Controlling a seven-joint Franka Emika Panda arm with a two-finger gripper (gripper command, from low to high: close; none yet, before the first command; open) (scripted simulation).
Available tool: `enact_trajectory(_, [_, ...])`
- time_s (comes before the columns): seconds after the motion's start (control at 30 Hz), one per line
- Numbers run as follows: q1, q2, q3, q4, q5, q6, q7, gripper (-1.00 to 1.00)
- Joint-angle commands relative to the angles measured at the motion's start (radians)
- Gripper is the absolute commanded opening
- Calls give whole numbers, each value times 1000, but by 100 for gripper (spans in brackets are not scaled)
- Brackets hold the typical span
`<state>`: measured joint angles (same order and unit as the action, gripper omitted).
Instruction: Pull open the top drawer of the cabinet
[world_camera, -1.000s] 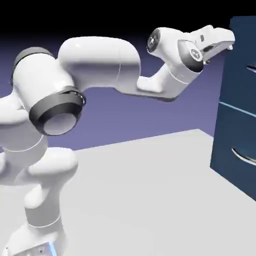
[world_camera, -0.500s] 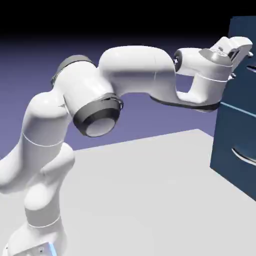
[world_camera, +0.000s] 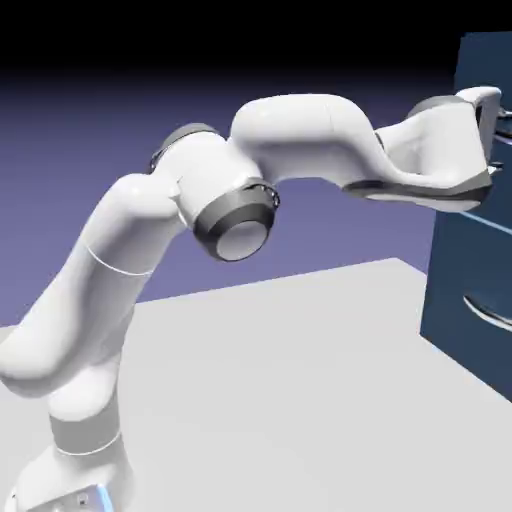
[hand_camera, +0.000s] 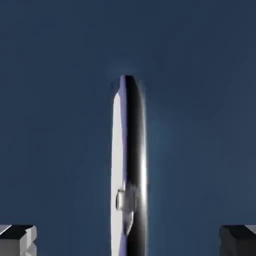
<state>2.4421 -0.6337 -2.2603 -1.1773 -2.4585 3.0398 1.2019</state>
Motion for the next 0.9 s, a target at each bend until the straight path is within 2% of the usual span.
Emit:
enact_trajectory(0.0, [12,-19,-2,23,31,2,-44,0])
enact_trajectory(0.33, [122,-197,-22,230,319,18,-441,0])
enact_trajectory(0.37, [122,-197,-22,230,319,18,-441,-100])
enact_trajectory(0.53, [34,-125,41,107,159,-8,-268,-100])
enact_trajectory(0.87, [-288,66,288,-252,-117,-87,76,-100])
